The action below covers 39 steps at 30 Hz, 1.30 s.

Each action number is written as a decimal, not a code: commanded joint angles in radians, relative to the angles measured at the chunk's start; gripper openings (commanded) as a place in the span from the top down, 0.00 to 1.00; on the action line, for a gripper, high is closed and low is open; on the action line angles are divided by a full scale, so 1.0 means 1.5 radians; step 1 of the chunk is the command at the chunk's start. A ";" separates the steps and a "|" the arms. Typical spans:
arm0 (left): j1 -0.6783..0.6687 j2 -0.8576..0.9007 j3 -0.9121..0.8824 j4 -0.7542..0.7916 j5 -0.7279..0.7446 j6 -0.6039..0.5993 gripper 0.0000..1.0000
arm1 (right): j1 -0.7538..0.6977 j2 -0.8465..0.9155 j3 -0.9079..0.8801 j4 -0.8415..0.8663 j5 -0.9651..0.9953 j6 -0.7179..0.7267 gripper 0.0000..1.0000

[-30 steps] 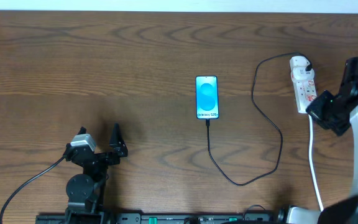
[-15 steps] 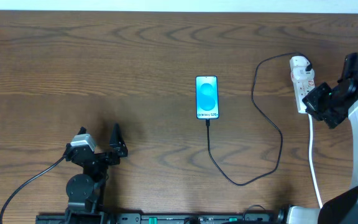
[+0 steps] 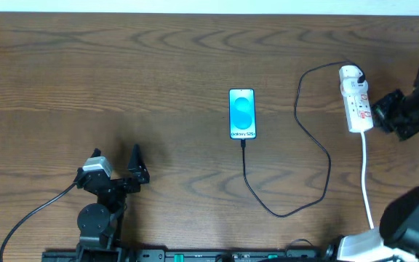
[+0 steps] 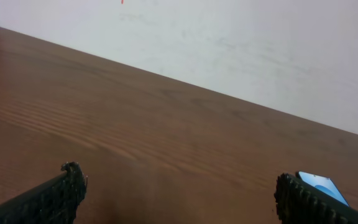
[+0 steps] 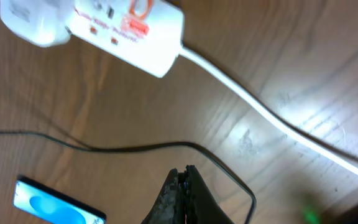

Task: Plug charger to phone and switch on socket
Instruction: 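Move the right gripper over the white power strip's switch, then press the power strip switch down with the right gripper tip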

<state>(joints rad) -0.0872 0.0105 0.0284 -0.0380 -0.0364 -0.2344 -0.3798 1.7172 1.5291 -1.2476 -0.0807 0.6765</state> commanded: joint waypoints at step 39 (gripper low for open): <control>-0.002 0.000 -0.016 -0.019 -0.011 0.009 0.01 | -0.004 0.299 0.279 -0.015 0.018 0.072 0.99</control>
<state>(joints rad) -0.0872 0.0105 0.0284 -0.0376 -0.0360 -0.2344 -0.3798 2.1693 1.9308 -1.2739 -0.0540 0.7750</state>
